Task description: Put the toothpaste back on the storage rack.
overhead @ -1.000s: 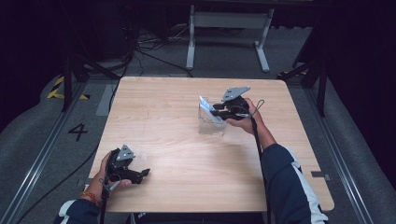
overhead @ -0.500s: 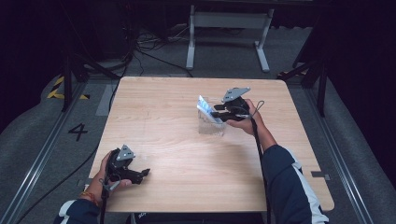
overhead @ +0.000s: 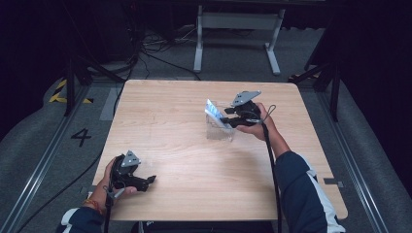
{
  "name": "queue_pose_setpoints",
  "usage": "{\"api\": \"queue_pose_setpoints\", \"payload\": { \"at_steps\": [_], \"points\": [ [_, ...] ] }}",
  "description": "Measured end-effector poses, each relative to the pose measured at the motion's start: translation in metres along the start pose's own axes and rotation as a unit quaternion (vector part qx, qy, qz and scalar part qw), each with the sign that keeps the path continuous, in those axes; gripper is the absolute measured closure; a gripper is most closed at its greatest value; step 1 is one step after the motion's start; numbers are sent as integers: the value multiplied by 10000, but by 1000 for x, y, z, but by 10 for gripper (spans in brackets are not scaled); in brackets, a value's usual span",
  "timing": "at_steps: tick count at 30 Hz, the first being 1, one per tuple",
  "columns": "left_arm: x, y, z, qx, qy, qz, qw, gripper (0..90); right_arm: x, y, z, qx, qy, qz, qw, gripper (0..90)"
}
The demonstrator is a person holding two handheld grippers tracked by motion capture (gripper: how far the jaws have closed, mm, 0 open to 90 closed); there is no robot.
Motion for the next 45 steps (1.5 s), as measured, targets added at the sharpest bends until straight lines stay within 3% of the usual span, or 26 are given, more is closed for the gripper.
{"api": "queue_pose_setpoints", "payload": {
  "at_steps": [4, 7, 17, 28, 32, 36, 45],
  "points": [
    [0, 0, 0, -5, -10, -3, 10000, 32, -2, 6, 2, -59, 17, 29, 10000, 522],
    [0, 0, 0, -6, 0, -4, 10000, 32, 0, 11, 6, -152, 50, 193, 9997, 488],
    [0, 0, 0, -5, -5, -5, 10000, 32, 1, 33, 11, -110, -40, 332, 9994, 405],
    [0, 0, 0, -6, -22, -8, 10000, 32, -8, 57, 13, -174, 176, 506, 9984, 355],
    [1, 0, 0, 9, 59, 17, 10000, 32, -10, 68, 15, -176, 223, 613, 9977, 334],
    [0, 0, 0, 5, -13, 0, 10000, 32, -10, 76, 20, -160, 279, 838, 9960, 324],
    [0, 0, 0, -7, -16, -8, 10000, 32, -10, 85, 45, -311, 232, 900, 9952, 310]
  ]
}}
Point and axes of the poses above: each handheld gripper's, and its own axes: y roughly backward along the jaws, z roughly out of its underside, x roughly to its right, the point moved 5 cm from there along -y, roughly forward along the jaws, and after that the axes turned 12 degrees about -y, right-handed, at the moved point
